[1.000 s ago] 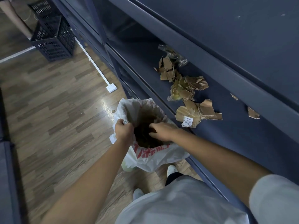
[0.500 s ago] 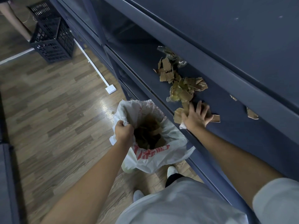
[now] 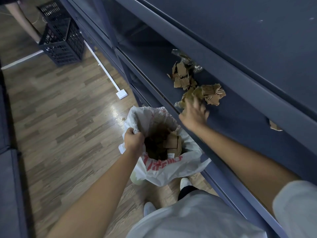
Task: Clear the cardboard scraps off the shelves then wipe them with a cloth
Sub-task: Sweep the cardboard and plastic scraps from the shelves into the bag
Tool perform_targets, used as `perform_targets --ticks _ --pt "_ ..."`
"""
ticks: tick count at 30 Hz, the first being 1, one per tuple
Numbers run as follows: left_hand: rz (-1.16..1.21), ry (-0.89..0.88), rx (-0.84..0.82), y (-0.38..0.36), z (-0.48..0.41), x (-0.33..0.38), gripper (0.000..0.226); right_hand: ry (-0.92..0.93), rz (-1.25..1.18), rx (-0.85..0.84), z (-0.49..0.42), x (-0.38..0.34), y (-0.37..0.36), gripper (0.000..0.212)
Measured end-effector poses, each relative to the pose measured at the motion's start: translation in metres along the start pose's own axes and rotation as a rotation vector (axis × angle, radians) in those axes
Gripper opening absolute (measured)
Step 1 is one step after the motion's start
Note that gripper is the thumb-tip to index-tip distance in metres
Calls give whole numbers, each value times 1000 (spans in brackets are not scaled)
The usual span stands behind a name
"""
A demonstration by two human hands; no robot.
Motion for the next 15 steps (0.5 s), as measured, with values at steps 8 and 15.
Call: perform_targets --ticks 8,15 --pt "-21 7 -17 4 -4 7 27 -1 37 -204 -50 21 -16 65" --pt "-2 16 -24 4 -3 11 26 227 111 -248 19 -6 -47 59"
Point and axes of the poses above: each hand's wrist, its own z-axis away from the middle knuckle, its own y-axis out of the back of the hand, x = y × z, the point moved 7 cm from there along -z, towards the middle knuckle, and after that the axes turned 5 degrees about x, right-handed, at the moved point
